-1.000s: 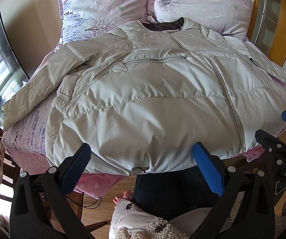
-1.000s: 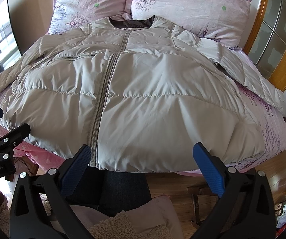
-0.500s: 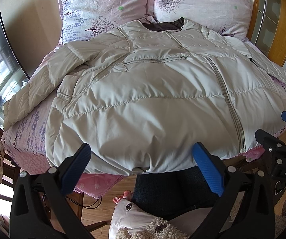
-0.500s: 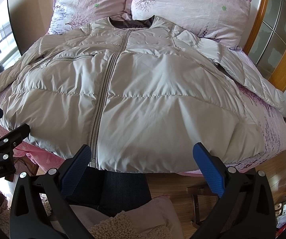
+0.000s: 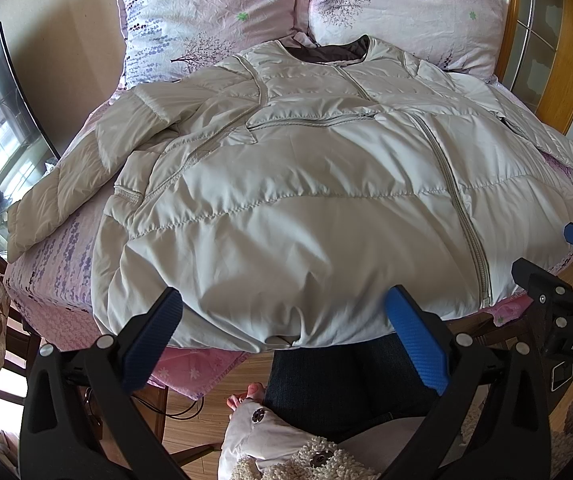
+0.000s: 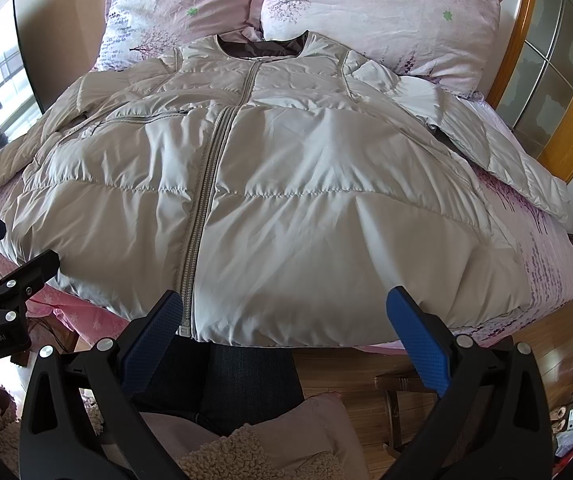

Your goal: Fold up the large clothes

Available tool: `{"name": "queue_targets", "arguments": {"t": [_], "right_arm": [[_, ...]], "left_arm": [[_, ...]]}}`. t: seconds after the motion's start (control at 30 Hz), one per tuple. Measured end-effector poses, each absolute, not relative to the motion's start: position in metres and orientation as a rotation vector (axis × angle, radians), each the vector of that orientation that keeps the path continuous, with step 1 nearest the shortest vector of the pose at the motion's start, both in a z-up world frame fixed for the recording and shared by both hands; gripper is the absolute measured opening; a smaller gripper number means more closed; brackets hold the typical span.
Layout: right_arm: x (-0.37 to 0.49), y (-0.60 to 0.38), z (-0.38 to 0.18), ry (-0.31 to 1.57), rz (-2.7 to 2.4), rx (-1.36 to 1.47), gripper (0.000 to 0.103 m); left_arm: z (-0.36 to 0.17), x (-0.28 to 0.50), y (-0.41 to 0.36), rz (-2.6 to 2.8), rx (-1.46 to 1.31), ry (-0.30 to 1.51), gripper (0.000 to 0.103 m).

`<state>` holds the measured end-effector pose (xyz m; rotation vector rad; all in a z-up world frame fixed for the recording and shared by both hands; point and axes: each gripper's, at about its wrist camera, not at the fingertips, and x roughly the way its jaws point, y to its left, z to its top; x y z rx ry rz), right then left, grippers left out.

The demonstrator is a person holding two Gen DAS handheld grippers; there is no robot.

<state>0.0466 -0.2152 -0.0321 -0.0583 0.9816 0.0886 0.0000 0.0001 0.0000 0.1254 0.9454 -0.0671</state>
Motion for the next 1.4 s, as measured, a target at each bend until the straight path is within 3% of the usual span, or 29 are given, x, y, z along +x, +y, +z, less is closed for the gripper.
{"name": "queue_targets", "arguments": {"t": [1.1,1.4], "right_arm": [[0.052,-0.227,-0.035,0.96,0.069,-0.031,0.102],[0.07,-0.28,-0.023,0.873,0.061,0.157,0.102]], "left_arm": [[0.0,0.001,0.0,-0.066,0.126,0.944,0.101],[0.004,0.004,0.008,-0.103,0.097,0.932,0.101]]}}
